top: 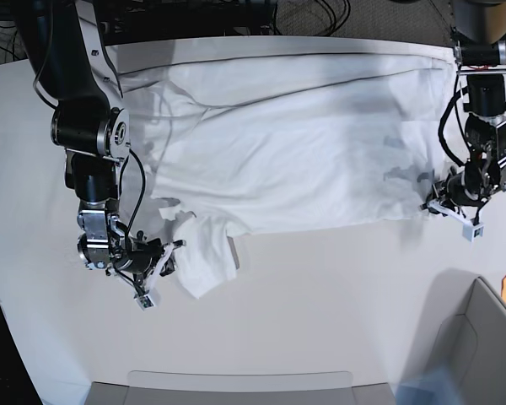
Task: Fold the T-shirt properly
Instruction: 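Move the left gripper to the opposite hem corner and grasp it, then lift the hem with both grippers and fold it over onto the collar half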
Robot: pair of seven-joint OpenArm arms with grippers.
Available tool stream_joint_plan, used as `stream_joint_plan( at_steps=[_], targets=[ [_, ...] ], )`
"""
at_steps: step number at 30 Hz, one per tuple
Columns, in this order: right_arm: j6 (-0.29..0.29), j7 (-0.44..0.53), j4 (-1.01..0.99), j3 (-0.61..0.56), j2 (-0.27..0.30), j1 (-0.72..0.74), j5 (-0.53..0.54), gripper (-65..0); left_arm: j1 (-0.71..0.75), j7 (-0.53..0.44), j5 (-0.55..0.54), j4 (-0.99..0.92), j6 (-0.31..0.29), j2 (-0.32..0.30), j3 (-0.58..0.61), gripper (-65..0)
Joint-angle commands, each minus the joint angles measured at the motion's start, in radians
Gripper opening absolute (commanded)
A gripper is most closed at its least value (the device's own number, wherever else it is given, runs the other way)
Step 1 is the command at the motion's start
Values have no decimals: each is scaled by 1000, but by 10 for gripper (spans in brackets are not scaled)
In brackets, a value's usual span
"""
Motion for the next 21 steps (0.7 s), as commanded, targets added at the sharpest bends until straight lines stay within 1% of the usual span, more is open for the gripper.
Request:
stream_joint_plan(
  at_steps=[1,3,7,10,14,21],
  targets=[
    [-1,25,62,2,4,40,14,-650,-14,9,9,36,1,-18,-37,-650],
    [2,20,139,1,3,14,16,-650,-9,18,9,98,1,-17,-76,-650],
    [5,17,276,-4,3,-40,16,-650,19,118,9,199,1,-15,-131,-650],
    [7,-35,357,-4,3,-80,16,-650,23,159,9,248,1,-14,-159,-650],
    [7,-86,503,1,3,-160,17,-650,77,188,9,296,1,-14,-200,-650],
    [7,-86,750,2,3,-319,17,-650,169,220,9,415,1,-12,-243,-650]
  ],
)
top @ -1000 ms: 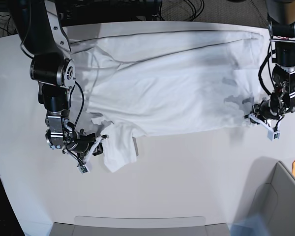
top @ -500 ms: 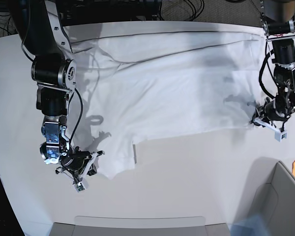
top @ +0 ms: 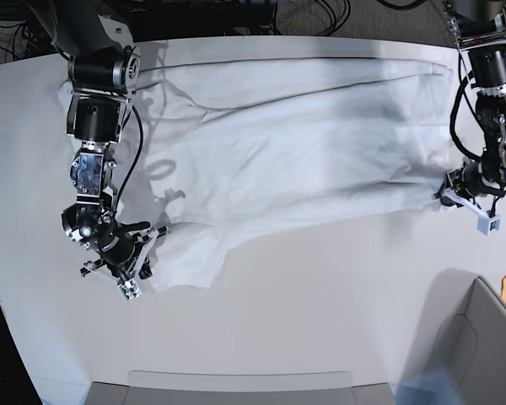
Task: Fold the T-shirt properly
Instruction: 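Lift the hem with both grippers and fold it over onto the collar half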
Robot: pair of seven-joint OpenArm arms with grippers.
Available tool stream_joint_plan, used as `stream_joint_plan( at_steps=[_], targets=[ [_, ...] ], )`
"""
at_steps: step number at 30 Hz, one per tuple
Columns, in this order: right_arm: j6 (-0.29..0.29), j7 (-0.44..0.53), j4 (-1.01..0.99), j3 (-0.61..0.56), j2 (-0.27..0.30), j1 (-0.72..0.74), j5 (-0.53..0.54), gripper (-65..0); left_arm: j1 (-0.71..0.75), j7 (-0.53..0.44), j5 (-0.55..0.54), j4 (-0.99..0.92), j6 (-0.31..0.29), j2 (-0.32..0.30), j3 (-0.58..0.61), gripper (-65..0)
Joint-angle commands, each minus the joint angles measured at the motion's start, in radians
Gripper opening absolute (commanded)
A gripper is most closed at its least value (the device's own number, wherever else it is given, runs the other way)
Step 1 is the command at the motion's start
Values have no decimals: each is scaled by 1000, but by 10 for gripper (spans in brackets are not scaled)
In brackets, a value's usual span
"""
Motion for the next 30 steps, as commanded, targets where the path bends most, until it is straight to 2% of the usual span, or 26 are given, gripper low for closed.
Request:
stream_joint_plan(
  at_steps=[1,4,13,16,22,26,30],
  targets=[
    [4,25,48,3,6,15,12,-650,3,-15,-10,34,-3,-19,-26,-650],
    [4,24,117,3,6,-34,12,-650,43,-4,-10,75,-3,-1,-73,-650],
    [4,20,331,5,5,-189,12,-650,142,110,-10,267,-3,64,-168,-650],
    [4,-52,400,5,5,-221,30,-650,164,137,-10,306,-3,70,-194,-650],
    [5,-271,511,39,42,-252,204,-650,210,157,-10,339,-3,70,-230,-650],
    [5,-320,549,40,74,-297,250,-650,248,191,-10,384,-4,70,-231,-650],
    [5,-349,614,40,74,-350,253,-650,304,193,-10,451,-4,71,-250,-650]
  ],
)
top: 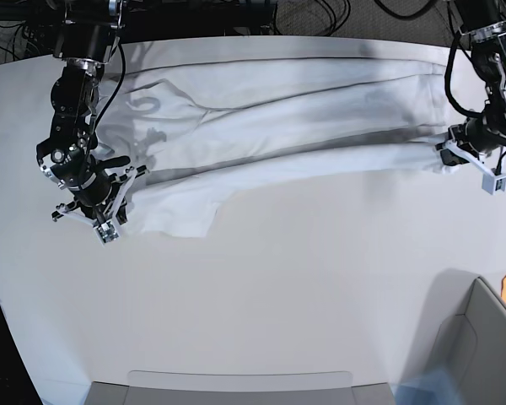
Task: Fold the T-shirt properly
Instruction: 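Lift the hem with both grippers and fold it over onto the collar half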
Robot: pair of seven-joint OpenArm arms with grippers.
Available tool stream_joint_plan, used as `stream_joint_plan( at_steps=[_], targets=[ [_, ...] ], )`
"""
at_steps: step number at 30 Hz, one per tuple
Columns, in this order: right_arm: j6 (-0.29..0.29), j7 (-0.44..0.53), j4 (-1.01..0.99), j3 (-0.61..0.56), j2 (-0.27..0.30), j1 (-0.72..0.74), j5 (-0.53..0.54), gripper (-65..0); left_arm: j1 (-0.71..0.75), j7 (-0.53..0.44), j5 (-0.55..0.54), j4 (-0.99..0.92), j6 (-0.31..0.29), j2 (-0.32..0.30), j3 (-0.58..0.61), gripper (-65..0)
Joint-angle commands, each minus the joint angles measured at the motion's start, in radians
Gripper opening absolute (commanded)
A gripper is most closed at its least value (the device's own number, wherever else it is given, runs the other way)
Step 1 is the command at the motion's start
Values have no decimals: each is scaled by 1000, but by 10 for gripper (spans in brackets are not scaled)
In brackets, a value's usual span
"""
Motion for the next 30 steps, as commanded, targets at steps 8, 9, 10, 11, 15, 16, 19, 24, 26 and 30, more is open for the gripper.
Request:
stream_joint_plan(
  at_steps=[8,9,10,11,15,16,19,24,26,30],
  targets=[
    [92,-128,165,14,12,-23,4,-650,46,41,-9,61,-4,-17,-101,-650],
    [120,-150,182,32,9,-23,1,-650,46,49,-9,61,-4,-8,-101,-650],
    [138,-170,196,51,4,-23,-1,-650,46,55,-9,62,-4,-3,-102,-650],
    [162,-193,210,69,3,-23,-1,-650,54,61,-9,62,-4,0,-102,-650],
    [162,-271,271,137,3,-41,1,-650,103,61,-9,70,-4,3,-101,-650],
    [162,-275,282,147,3,-52,2,-650,114,61,-9,76,-4,3,-101,-650],
    [162,-274,296,170,3,-90,1,-650,157,59,-9,116,-4,3,-102,-650],
    [162,-272,296,201,3,-154,2,-650,201,59,-6,147,-4,21,-101,-650],
    [162,-271,296,215,3,-179,5,-650,203,59,-6,142,-4,24,-92,-650],
    [162,-271,293,215,3,-231,5,-650,229,58,-4,141,-4,43,-90,-650]
  ],
)
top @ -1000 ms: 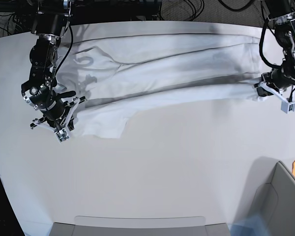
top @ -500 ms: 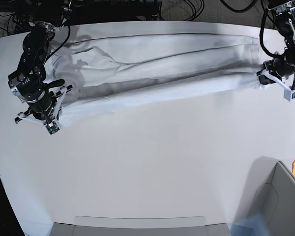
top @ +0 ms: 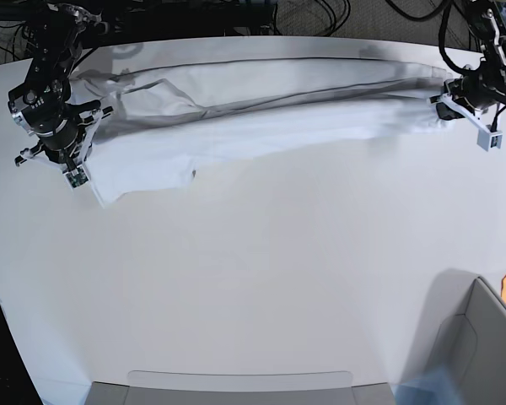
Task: Fold the T-shirt properly
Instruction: 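Lift the hem with both grippers and fold it over onto the collar half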
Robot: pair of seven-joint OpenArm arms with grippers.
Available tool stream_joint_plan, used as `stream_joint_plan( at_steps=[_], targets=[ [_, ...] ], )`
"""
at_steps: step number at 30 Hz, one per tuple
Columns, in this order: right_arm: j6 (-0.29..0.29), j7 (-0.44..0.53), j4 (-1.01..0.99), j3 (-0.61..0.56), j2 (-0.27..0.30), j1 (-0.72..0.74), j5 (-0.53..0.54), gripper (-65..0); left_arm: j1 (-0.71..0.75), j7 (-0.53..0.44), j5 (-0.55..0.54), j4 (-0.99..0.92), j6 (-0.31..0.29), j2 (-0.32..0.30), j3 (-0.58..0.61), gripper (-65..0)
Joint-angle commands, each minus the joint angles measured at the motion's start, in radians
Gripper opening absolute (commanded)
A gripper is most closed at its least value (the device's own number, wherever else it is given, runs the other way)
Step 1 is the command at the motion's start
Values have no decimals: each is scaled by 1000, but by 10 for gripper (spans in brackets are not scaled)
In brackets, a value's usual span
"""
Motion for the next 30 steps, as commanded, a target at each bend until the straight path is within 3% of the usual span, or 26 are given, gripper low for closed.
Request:
stream_joint_plan(
  at_steps=[1,8,11,15,20,24,30],
  targets=[
    [11,12,15,3,13,-2,6,-650,3,-4,-2,14,2,-16,-7,-650],
    [11,12,13,8,-10,-20,6,-650,3,9,0,-29,8,-15,-7,-638],
    [11,12,13,3,-10,-20,4,-650,7,-2,-2,-26,8,-15,-9,-498],
    [11,12,13,2,-10,-16,3,-650,19,-8,-2,-15,8,-13,-17,-448],
    [11,12,13,2,-9,-17,4,-542,19,-8,-2,-12,8,-18,-17,-416],
    [11,12,13,0,-9,-19,4,-450,17,-10,6,3,8,-19,-18,-347],
    [11,12,12,0,-9,-19,4,-389,14,-10,216,63,8,-13,-9,-295]
  ],
)
